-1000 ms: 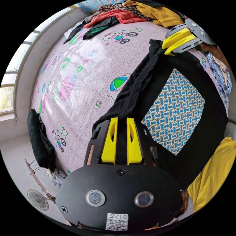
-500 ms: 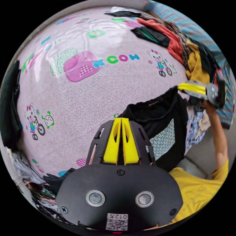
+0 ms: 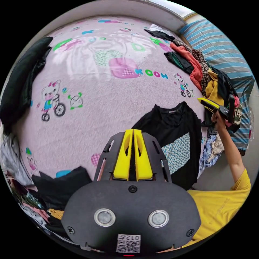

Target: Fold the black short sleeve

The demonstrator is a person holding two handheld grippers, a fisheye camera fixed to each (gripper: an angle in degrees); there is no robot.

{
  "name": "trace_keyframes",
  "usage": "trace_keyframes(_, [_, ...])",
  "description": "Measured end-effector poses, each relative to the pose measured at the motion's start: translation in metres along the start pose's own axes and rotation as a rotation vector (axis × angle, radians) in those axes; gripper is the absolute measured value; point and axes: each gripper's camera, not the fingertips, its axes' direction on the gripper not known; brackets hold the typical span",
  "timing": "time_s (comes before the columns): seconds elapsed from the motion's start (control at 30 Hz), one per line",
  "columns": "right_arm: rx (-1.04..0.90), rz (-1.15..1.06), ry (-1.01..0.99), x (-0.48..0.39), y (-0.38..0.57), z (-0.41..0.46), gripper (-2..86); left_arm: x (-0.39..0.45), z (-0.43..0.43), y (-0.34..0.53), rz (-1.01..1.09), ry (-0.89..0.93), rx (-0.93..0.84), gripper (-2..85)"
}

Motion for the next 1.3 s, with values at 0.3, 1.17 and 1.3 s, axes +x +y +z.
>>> trace_keyframes(0.3, [-0.033,-0.183,-0.272,-0.068,0.127,-0.029,0.6,-0.048,0.023,0.114,-0.066,-0.169,-0.208,5.3])
trace_keyframes(1.17, [-0.096,0.279,-0.196,0.058,0.288,-0.041,1.4,-0.12,0.001,0.126,-0.294,-0.194,-0.18,0.2])
trace_keyframes(1.3, [-0.029,0.525,-0.195,0.132,0.305,-0.04,4.1,-0.113,-0.03,0.164,-0.393,-0.184,0.061,0.3])
